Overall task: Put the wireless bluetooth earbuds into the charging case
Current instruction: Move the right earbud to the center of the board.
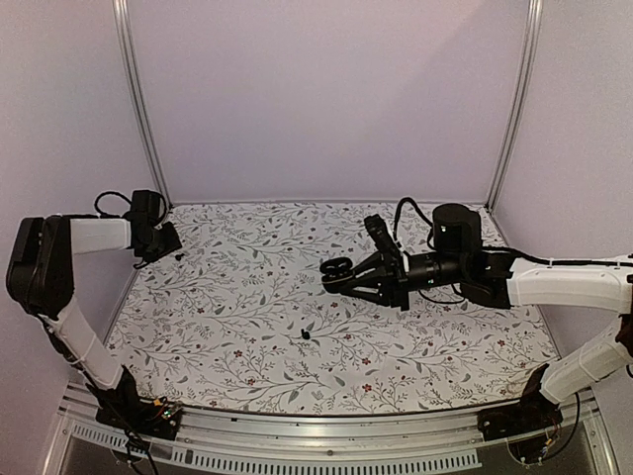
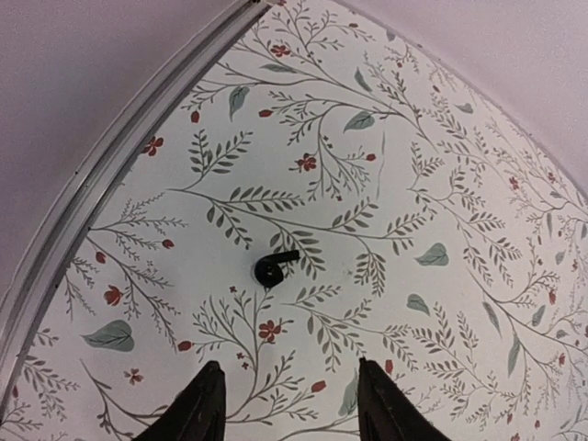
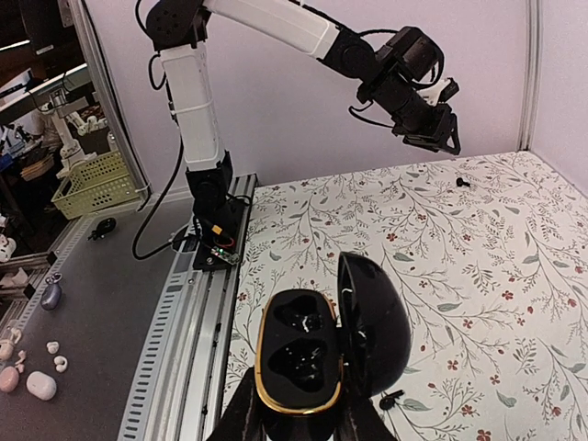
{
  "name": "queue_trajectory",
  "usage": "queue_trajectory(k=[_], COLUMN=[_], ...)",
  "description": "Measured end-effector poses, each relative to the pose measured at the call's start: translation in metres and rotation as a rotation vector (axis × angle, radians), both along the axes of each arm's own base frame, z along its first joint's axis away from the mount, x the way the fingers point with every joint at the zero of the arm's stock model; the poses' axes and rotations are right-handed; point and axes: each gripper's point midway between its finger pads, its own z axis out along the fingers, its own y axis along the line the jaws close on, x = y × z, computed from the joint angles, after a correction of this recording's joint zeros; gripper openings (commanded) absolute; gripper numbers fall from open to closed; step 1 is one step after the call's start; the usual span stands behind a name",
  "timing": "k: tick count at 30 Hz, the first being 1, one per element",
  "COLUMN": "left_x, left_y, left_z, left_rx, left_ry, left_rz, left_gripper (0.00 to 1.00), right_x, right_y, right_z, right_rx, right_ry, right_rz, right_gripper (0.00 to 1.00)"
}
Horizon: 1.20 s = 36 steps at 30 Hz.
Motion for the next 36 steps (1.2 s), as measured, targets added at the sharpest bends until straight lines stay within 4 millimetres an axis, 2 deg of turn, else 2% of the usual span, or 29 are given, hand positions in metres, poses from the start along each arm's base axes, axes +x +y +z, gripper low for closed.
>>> queue_trajectory(k=[4, 15, 26, 36], left_x=[0.009, 0.028, 0.049, 0.048], left_y=[0.014, 0.020, 0.029, 0.030], left_z=[-0.022, -0.069, -0.074, -0.085], left_rx=[0.028, 0.044, 0.053, 0.053], left_ry=[0.062, 0.160, 0.178, 0.226], left_rz=[0.040, 0.031, 0.030, 0.021], left_gripper=[0.43, 0.36, 0.30, 0.24], right_x=[0.001, 0.003, 0.006, 0.007], right_y=[-0.001, -0.002, -0.003, -0.003], right_z=[0.000, 0.000, 0.000, 0.000], right_rx=[0.000, 0.000, 0.000, 0.000], right_ry=[0.000, 0.000, 0.000, 0.000], right_rz=[-0.004, -0.009, -0.016, -0.018], right_gripper=[0.00, 0.00, 0.00, 0.00])
